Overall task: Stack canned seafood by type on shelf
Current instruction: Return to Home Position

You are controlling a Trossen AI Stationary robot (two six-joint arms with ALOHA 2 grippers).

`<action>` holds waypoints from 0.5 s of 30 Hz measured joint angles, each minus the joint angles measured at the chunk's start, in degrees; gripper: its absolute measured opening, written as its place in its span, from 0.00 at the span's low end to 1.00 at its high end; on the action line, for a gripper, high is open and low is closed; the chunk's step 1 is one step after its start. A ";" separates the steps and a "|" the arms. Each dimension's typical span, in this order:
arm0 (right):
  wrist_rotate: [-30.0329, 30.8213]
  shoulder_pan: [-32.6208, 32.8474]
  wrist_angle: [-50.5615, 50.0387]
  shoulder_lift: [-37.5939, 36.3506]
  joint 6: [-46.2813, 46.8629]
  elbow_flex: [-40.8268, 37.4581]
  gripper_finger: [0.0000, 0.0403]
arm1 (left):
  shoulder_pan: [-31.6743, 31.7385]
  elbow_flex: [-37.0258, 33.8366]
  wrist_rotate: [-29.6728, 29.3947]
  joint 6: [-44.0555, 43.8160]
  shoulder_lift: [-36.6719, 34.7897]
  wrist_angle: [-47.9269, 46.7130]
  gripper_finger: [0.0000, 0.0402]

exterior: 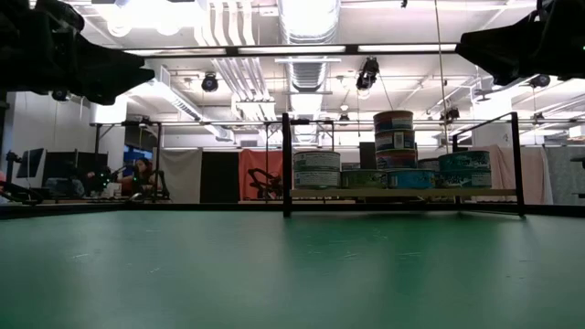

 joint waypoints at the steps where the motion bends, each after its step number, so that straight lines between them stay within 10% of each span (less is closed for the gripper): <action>1: 0.00 0.00 0.00 0.00 -0.04 0.00 0.50 | 0.00 0.00 -0.01 -0.01 0.21 -0.03 0.57; 15: 0.00 0.00 -0.02 0.00 -0.01 0.00 0.50 | -0.01 0.07 0.01 -0.01 2.97 -0.05 0.57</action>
